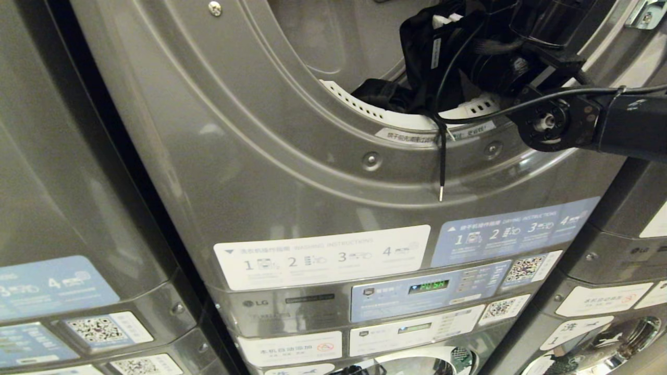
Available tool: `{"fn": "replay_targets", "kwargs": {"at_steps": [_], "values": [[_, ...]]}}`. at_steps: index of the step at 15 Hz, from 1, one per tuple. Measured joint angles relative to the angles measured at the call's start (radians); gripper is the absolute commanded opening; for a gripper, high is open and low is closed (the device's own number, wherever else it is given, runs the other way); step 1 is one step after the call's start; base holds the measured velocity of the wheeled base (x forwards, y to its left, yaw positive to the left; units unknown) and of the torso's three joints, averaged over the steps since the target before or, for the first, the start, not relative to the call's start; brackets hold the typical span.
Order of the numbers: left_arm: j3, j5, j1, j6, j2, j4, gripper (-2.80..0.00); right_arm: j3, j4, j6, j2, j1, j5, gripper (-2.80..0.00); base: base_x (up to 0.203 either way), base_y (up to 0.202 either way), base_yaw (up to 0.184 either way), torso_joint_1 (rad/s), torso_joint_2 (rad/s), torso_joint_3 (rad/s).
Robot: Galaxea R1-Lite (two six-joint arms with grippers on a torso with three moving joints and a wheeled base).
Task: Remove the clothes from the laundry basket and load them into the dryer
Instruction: Put the clothes in the dryer
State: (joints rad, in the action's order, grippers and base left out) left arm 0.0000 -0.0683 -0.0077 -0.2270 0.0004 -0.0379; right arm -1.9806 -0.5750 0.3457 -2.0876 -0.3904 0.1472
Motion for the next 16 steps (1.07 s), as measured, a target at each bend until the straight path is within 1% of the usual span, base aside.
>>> {"fn": "replay_targets", "kwargs": {"at_steps": [4,5,10,12,14,16], "values": [[0.000,0.000,0.000,0.000,0.000,0.000,-2.80,0.000,0.004,-0.001,-0.010,0.004,-0.013,-2.80,0.000,0.000,0.000,0.000,0.00,0.000],[0.000,0.000,0.000,0.000,0.000,0.000,-2.80,0.000,0.006,0.002,-0.010,0.004,-0.013,0.00,0.000,0.000,0.000,0.000,0.00,0.000],[0.000,0.000,0.000,0.000,0.000,0.000,-2.80,0.001,0.017,0.003,0.002,0.003,-0.029,0.00,0.000,0.000,0.000,0.000,0.00,0.000],[0.000,0.000,0.000,0.000,0.000,0.000,-2.80,0.002,0.025,0.002,0.017,0.002,-0.050,0.00,0.000,0.000,0.000,0.000,0.00,0.000],[0.000,0.000,0.000,0.000,0.000,0.000,-2.80,0.002,0.097,0.000,0.047,-0.001,-0.070,0.00,0.000,0.000,0.000,0.000,0.00,0.000],[0.000,0.000,0.000,0.000,0.000,0.000,-2.80,0.002,0.220,-0.006,0.095,-0.007,-0.075,0.00,0.000,0.000,0.000,0.000,0.00,0.000]]}}
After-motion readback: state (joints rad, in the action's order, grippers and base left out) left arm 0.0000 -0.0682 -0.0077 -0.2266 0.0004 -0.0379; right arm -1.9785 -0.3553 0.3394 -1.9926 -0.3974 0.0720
